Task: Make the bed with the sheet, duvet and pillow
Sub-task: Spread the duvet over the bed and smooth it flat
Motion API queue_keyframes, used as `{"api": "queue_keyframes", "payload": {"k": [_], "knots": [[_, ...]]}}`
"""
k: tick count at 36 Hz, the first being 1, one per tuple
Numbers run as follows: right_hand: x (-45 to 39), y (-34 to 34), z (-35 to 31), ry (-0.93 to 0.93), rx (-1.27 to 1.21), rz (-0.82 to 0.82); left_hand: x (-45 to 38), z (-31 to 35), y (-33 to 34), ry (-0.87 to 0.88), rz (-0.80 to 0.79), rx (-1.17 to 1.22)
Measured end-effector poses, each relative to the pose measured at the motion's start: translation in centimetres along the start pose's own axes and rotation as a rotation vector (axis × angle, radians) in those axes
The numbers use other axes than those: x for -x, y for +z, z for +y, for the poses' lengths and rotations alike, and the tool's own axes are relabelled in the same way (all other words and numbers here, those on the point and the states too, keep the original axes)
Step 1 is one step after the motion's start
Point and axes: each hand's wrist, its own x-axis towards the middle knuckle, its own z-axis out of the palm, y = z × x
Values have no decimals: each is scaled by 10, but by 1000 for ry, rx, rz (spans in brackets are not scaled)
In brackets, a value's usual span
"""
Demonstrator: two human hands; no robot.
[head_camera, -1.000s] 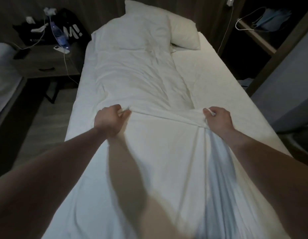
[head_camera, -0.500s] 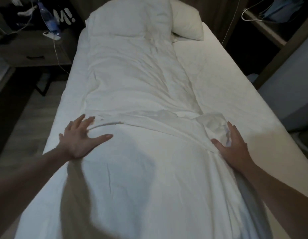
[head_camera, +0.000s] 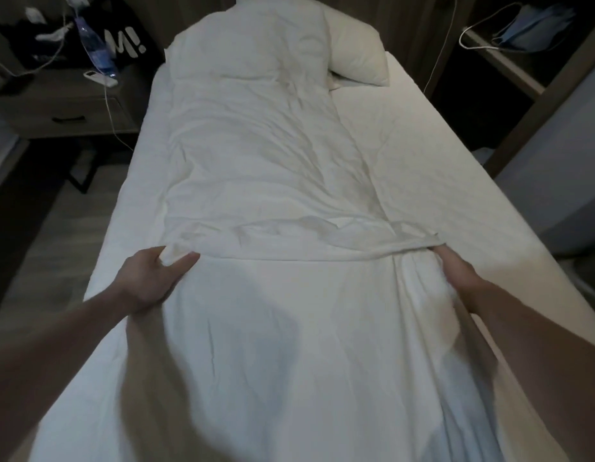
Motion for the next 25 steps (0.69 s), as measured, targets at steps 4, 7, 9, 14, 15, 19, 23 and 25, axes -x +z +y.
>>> {"api": "queue_keyframes", "payload": {"k": [4,7,9,14,15,19,23,25], "knots": [[16,-13,-36,-113,-110,54,7,16,-29,41,159,165],[26,-20,-77,-218,-196,-29,10,34,-54,38,316,369],[21,-19,-112,-262,-193,-45,7,45,-71,34,386,486],[-42,-5,-174,-222,-93,-36,-36,75,-112,-67,383,360],[-30,5,-178,-183,-48,-18,-47,77,-115,-142,308,260],[10,49,-153,-156,315,182,-67,69,-91,-199,22,-110],[1,74,-94,-283,466,139,-65,40,-44,-174,-29,-82],[-7,77,-73,-310,527,166,-65,24,-29,-214,68,-32]]}}
